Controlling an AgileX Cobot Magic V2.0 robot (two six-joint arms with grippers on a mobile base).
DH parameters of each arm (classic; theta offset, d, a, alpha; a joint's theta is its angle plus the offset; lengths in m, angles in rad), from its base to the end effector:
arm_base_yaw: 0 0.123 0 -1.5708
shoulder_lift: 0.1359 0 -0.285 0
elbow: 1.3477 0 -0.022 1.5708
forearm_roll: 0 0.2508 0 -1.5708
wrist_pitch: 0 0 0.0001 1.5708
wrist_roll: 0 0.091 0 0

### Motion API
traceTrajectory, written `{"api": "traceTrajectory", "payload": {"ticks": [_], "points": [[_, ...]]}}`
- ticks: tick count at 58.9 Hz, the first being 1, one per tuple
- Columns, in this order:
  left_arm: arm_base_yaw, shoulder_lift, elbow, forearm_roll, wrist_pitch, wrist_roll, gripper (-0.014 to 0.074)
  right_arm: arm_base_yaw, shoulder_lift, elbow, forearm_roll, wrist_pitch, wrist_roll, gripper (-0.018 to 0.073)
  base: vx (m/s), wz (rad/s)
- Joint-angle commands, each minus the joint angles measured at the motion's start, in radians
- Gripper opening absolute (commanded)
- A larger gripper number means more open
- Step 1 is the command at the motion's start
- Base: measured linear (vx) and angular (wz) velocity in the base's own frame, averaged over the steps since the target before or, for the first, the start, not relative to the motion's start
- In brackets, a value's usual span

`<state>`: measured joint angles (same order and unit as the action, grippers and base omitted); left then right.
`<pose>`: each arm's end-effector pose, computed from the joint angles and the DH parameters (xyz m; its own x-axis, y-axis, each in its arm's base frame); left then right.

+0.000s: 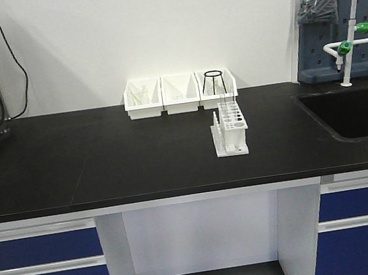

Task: Flip and reinsert test tube from rack
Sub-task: 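Drive the base toward the white test tube rack on the counter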

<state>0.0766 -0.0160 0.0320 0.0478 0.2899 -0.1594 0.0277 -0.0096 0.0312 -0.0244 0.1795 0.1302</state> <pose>0.0542 0.0054 0.1771 -0.2045 -0.1294 -0.9703 -0.1137 0.9877 -0.1077 0.0565 0.0012 0.1869 -0.1154 0.1028 -0.9880 -0.0112 0.9944 0.1048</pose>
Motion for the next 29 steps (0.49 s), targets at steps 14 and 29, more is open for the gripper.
{"api": "traceTrajectory", "payload": {"ticks": [14, 29], "points": [[-0.007, -0.01, 0.0, -0.004, -0.087, 0.0, -0.0006, -0.007, -0.01, 0.0, -0.006, -0.078, -0.007, -0.0009, 0.0, 0.0], [-0.007, -0.01, 0.0, -0.004, -0.087, 0.0, -0.0006, -0.007, -0.01, 0.0, -0.006, -0.078, -0.007, -0.0009, 0.0, 0.0]]}}
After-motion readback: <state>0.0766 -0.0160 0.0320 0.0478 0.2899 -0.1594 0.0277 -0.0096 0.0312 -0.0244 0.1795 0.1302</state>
